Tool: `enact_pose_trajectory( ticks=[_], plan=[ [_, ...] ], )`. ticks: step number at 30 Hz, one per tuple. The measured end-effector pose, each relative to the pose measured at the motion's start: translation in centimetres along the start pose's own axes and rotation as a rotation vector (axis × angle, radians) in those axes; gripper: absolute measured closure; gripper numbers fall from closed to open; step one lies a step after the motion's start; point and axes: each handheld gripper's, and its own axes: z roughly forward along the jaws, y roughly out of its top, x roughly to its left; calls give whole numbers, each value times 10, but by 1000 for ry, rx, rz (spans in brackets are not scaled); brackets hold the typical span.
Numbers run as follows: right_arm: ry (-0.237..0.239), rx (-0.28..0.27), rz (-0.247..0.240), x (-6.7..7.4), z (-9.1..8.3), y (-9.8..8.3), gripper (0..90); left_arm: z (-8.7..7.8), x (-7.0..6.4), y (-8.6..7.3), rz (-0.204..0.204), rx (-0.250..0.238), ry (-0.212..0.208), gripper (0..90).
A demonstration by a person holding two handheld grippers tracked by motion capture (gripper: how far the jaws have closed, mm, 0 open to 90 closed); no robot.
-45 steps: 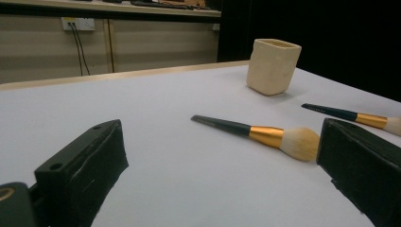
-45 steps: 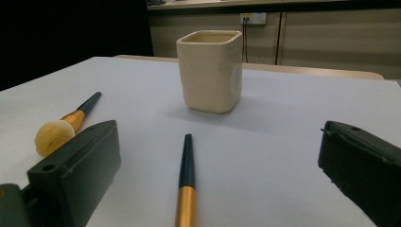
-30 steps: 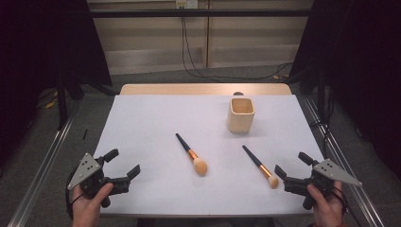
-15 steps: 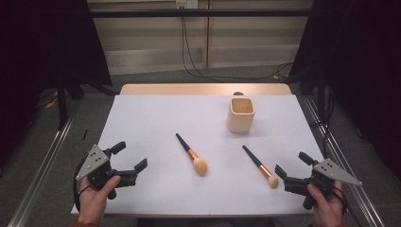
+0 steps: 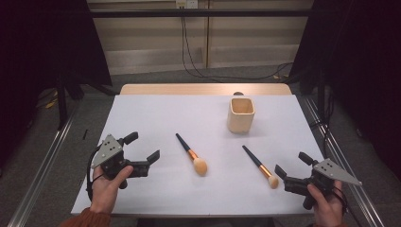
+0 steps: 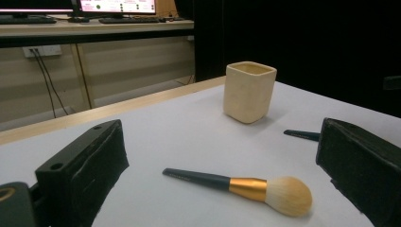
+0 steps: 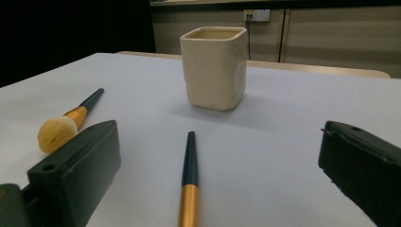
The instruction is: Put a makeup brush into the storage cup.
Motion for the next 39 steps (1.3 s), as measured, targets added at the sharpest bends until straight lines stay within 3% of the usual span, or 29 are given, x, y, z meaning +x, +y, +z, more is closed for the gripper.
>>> enact_pose_trajectory(
  ticks=[3, 7, 10, 20, 28, 39],
  plan=[
    [3, 0, -2, 0, 0, 0, 0, 10, -2, -1, 1, 7, -16, 24],
    [6, -1, -4, 0, 1, 0, 0, 18, -1, 0, 8, 17, -9, 29],
    [5, 2, -5, 0, 1, 0, 0, 22, 1, 2, -7, 5, -10, 29],
    [7, 5, -5, 1, 1, 0, 0, 34, 6, 6, 3, 0, -20, 23],
    [9, 12, -5, 1, 2, 0, 0, 53, 13, 11, -1, -10, -26, 23],
    [13, 15, -8, 1, 3, -1, 0, 75, 16, 8, 5, 21, -26, 20]
  ],
)
